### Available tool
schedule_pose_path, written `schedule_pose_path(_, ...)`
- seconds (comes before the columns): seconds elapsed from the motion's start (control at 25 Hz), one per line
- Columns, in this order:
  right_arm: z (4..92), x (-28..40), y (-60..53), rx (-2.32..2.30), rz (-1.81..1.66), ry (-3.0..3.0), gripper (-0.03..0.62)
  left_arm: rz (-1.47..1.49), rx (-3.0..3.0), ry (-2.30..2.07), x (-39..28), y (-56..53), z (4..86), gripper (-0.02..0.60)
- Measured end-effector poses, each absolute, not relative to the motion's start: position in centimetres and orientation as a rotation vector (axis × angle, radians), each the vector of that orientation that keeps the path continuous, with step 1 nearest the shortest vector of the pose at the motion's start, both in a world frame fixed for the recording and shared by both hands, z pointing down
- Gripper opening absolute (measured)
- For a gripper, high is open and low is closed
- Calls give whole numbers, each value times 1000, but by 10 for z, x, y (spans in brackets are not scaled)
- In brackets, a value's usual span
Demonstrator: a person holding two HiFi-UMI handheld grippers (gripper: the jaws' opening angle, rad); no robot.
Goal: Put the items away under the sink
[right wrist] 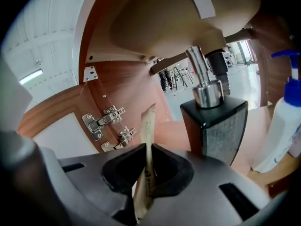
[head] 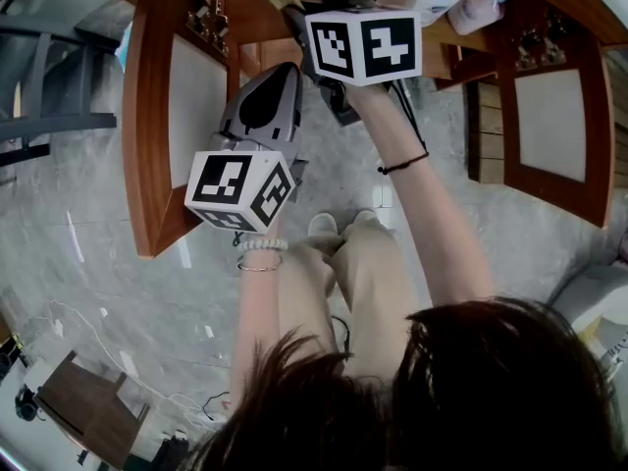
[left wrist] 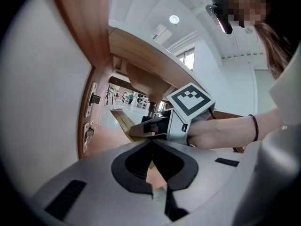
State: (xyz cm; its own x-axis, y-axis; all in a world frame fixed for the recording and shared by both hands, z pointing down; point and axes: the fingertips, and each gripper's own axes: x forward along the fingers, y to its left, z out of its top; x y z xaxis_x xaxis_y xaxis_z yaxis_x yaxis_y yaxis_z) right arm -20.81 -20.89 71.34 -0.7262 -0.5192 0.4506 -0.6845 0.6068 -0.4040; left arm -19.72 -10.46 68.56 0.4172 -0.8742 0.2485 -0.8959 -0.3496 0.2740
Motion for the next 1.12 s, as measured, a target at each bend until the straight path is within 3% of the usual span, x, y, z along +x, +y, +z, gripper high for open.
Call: schedule_pose_path(1.12, 750, -247, -258, 1081, 663, -2500, 49, 13, 2296, -1596, -226, -125, 712, 2)
